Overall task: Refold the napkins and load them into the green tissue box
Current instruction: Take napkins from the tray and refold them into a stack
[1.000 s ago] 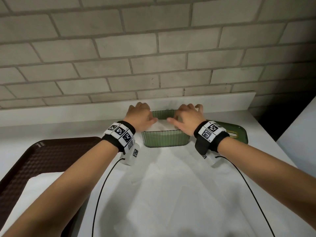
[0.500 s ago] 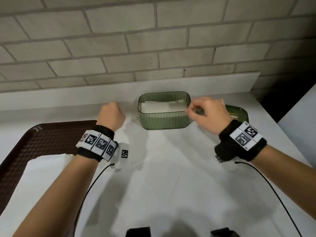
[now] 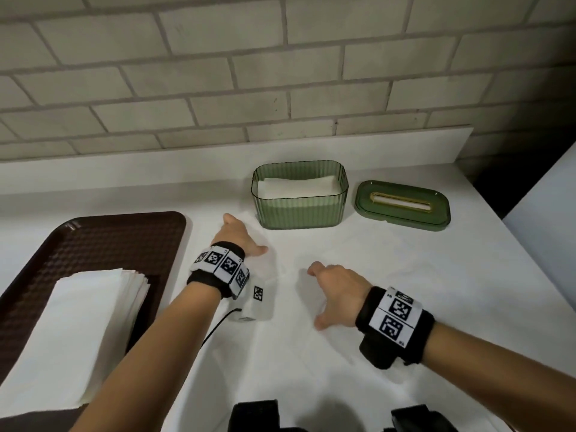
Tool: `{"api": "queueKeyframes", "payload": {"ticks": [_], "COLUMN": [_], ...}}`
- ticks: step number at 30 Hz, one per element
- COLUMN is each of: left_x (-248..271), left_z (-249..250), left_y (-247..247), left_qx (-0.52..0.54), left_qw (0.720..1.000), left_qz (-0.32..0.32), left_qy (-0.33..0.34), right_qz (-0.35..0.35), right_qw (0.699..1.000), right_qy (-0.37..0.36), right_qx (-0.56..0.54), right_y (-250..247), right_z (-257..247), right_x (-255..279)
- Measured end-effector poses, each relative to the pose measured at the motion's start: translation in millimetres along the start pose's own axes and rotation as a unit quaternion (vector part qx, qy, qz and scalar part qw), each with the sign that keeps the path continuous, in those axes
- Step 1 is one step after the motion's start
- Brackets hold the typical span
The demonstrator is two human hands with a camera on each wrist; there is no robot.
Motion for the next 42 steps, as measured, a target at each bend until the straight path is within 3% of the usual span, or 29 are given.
{"api": "queueKeyframes", "payload": {"ticks": [4, 6, 9, 12, 16, 18, 20, 23, 27, 29, 32, 35, 37, 40, 42], "left_x": [18, 34, 65, 96, 137, 144, 141, 134, 131, 128, 127, 134, 139, 136, 136], "left_z": [-12, -21, -29, -32, -28, -26, -29, -42, -42, -41, -38, -32, -24, -18, -10], "left_y": [-8, -13, -21, -21, -8, 2, 10, 10, 19, 29, 44, 48, 48, 42, 45], "left_qx": [0.144, 0.222, 0.260, 0.261, 0.306, 0.339, 0.365, 0.403, 0.465, 0.489, 0.520, 0.550, 0.568, 0.571, 0.584], "left_qw": [0.986, 0.962, 0.925, 0.909, 0.883, 0.874, 0.874, 0.866, 0.853, 0.848, 0.841, 0.820, 0.803, 0.793, 0.765], "left_qz": [0.044, 0.073, 0.115, 0.119, 0.108, 0.085, 0.070, 0.109, 0.041, 0.003, -0.047, -0.069, -0.104, -0.135, -0.212], "left_qy": [0.075, 0.141, 0.252, 0.304, 0.340, 0.338, 0.312, 0.275, 0.233, 0.202, 0.143, 0.145, 0.150, 0.167, 0.167], "right_qz": [0.018, 0.051, 0.115, 0.199, 0.245, 0.239, 0.265, 0.315, 0.278, 0.252, 0.257, 0.260, 0.271, 0.286, 0.288], "right_qw": [0.988, 0.980, 0.952, 0.898, 0.778, 0.749, 0.770, 0.807, 0.789, 0.765, 0.703, 0.640, 0.652, 0.727, 0.776], "right_qy": [-0.017, -0.026, -0.052, -0.131, -0.274, -0.291, -0.255, -0.202, -0.244, -0.283, -0.317, -0.314, -0.306, -0.279, -0.258], "right_qx": [-0.150, -0.193, -0.278, -0.369, -0.509, -0.545, -0.522, -0.458, -0.490, -0.522, -0.583, -0.652, -0.638, -0.559, -0.498], "right_y": [4, -1, -19, -50, -91, -97, -95, -86, -76, -75, -79, -75, -67, -56, -53], "right_z": [20, 31, 49, 48, 20, 18, 21, 30, 18, 6, 4, 20, 29, 39, 42], "right_x": [-4, 0, 12, 40, 92, 98, 93, 85, 84, 85, 89, 87, 85, 82, 80]}}
Point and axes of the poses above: each hand's wrist, its own x-axis away from the middle knuckle, its own y-axis out of the palm, z = x × y, the point moved 6 cm from there along -x, towards the middle knuckle, and after that the axes turned 9 degrees about -z, right-handed, at the moved point
